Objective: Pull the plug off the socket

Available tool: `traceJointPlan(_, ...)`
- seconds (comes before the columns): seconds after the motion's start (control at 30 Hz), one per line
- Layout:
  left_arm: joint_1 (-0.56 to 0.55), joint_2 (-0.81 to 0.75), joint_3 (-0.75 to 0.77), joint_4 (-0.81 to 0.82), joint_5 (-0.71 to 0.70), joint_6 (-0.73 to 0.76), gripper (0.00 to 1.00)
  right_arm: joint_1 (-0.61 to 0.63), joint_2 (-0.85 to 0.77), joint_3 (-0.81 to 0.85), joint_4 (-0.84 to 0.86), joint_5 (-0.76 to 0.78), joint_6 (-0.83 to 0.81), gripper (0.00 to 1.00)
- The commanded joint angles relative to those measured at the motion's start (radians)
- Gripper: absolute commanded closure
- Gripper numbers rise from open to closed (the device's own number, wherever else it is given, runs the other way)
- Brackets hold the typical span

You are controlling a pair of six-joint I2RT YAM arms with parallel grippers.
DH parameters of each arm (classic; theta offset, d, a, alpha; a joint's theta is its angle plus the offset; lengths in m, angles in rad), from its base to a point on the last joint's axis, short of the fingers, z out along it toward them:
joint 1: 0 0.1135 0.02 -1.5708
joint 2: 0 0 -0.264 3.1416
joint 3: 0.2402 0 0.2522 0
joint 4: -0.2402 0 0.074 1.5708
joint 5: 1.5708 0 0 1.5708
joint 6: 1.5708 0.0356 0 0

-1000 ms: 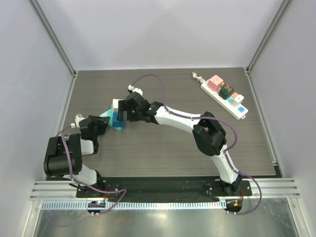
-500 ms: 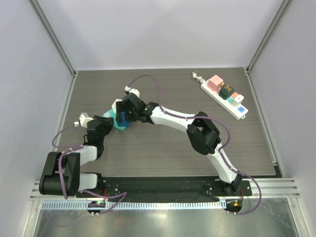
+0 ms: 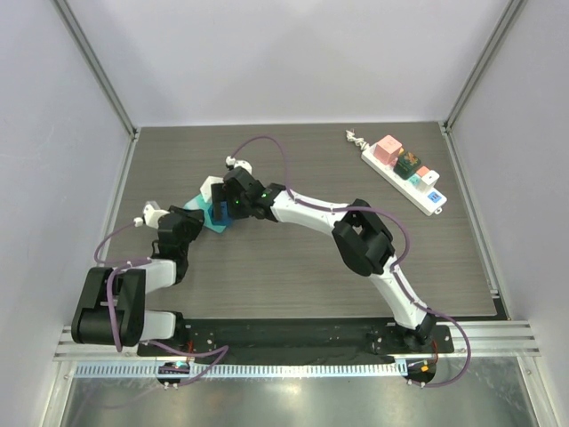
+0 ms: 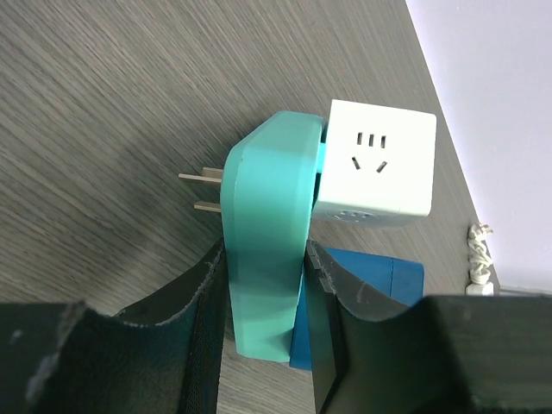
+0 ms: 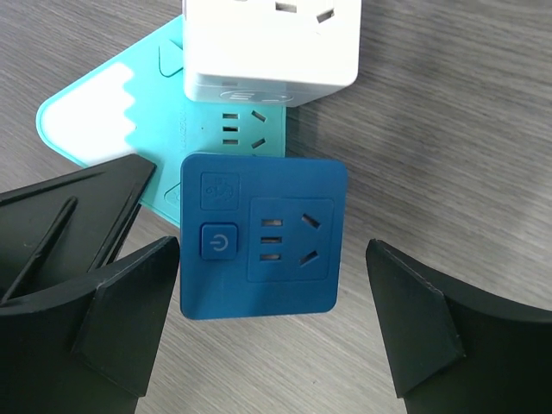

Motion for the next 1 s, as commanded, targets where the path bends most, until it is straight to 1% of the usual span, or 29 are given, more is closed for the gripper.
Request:
traceJointPlan(0.0,-0.004,0.036,0.012,-0.060,-0.056,0.039,1.00,-0.006,0.009,0.052,0.063,-0.025,-0.028,0.06)
traceJointPlan(0.17,-0.007,0.056,0.017,-0.063,-0.067,0.024,1.00,-0.027,0.028,0.089,0.069,-0.037,-0.011,0.07)
traceJointPlan(0.4,-0.018,0.100,0.032,-0.038,-0.056,0.038,1.00,-0.041,0.055,0.126,0.067,-0.062,-0.013,0.16)
traceJointPlan(0.47,-0.021,0.106,0.032,-0.038,-0.062,0.031,1.00,-0.045,0.055,0.136,0.066,-0.066,-0.014,0.21)
traceJointPlan(0.5,-0.021,0.111,0.032,-0.038,-0.065,0.028,1.00,-0.050,0.054,0.136,0.063,-0.065,-0.010,0.29)
traceJointPlan(0.53,-0.022,0.111,0.033,-0.038,-0.065,0.027,1.00,-0.052,0.051,0.138,0.061,-0.066,-0.010,0.33)
traceJointPlan(0.6,-0.024,0.115,0.040,-0.040,-0.065,0.030,1.00,-0.053,0.048,0.136,0.061,-0.065,-0.004,0.36)
traceJointPlan(0.7,-0.027,0.117,0.041,-0.040,-0.071,0.031,1.00,-0.053,0.052,0.136,0.060,-0.067,0.001,0.36)
traceJointPlan(0.77,-0.028,0.117,0.043,-0.040,-0.068,0.034,1.00,-0.053,0.066,0.145,0.050,-0.108,0.003,0.29)
traceJointPlan(0.83,-0.032,0.118,0.047,-0.040,-0.067,0.041,1.00,-0.053,0.078,0.168,0.035,-0.117,0.001,0.25)
traceJointPlan(0.97,-0.036,0.123,0.053,-0.047,-0.074,0.042,1.00,-0.053,0.095,0.181,0.027,-0.119,0.000,0.25)
